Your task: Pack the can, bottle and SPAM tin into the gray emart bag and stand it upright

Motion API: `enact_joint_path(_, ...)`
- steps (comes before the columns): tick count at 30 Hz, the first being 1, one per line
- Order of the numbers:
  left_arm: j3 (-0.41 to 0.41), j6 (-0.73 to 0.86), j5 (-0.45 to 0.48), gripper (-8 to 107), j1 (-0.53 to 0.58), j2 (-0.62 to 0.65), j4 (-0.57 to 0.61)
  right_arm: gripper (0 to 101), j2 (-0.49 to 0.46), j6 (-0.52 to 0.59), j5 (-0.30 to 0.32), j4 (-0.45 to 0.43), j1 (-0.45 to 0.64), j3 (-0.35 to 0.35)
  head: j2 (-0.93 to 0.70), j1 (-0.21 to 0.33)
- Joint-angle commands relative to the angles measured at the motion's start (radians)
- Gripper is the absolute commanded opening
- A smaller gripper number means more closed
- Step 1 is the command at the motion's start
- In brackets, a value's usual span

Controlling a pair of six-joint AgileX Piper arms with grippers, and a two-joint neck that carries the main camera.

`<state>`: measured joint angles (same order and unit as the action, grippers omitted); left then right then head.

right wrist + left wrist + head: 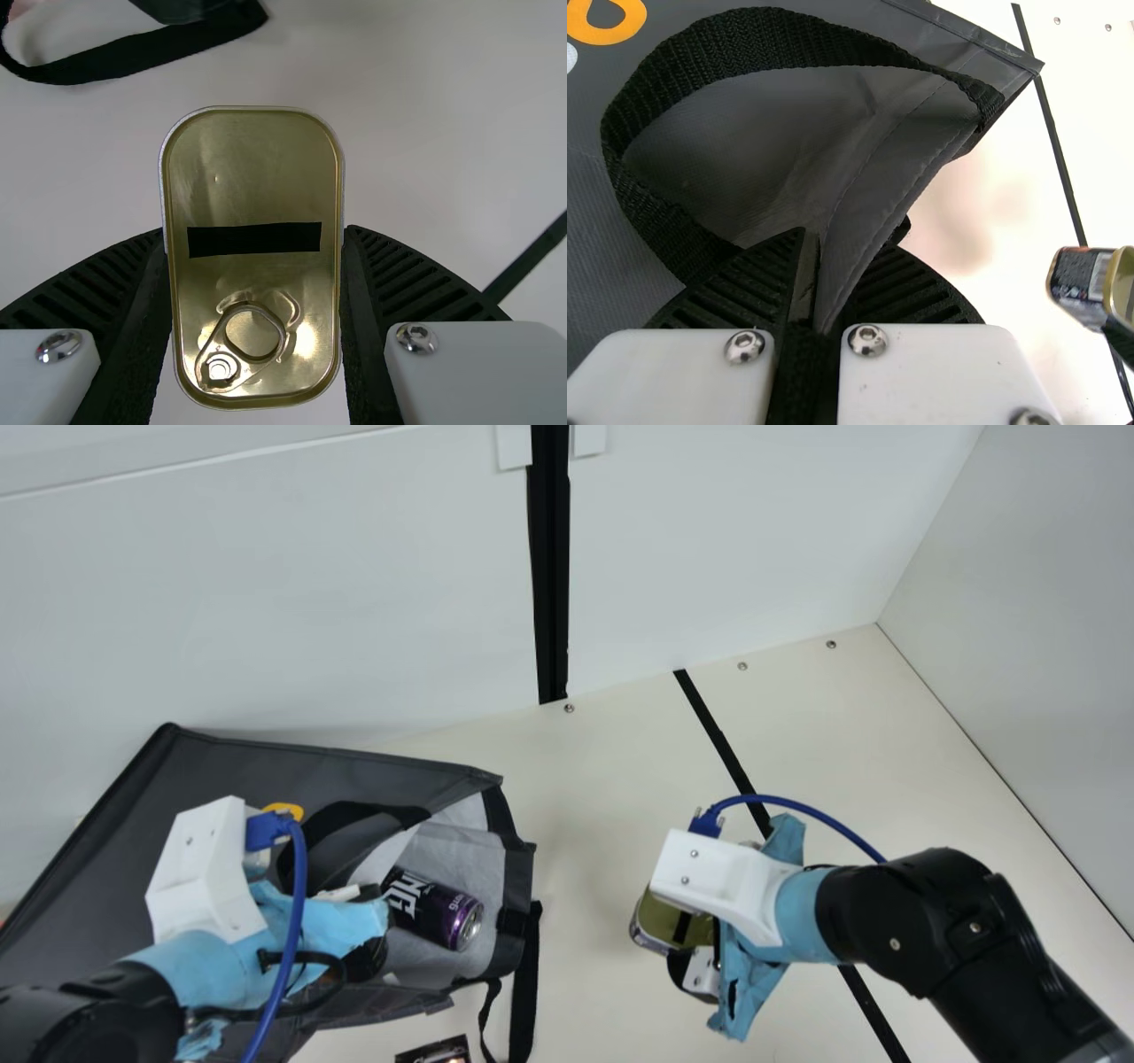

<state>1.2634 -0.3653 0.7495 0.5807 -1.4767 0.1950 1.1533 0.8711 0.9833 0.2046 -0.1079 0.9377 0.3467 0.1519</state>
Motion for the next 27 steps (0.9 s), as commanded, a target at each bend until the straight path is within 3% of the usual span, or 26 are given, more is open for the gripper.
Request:
enact_joint_path(1,0.000,0.000,0.000,-8,0.000,0.000,0.000,0,-0.003,-0.002,0.001,0.003,-0.041,-0.001,0.002,0.023)
enact_joint_path(10,0.000,0.000,0.000,-8,0.000,0.000,0.000,0,-0.005,0.011,-0.017,0.065,-0.143,-0.016,0.002,0.023)
enact_joint_path(27,0.000,0.000,0.000,-8,0.000,0.000,0.000,0,-0.012,0.241,-0.181,0.414,-0.140,-0.110,0.002,0.023)
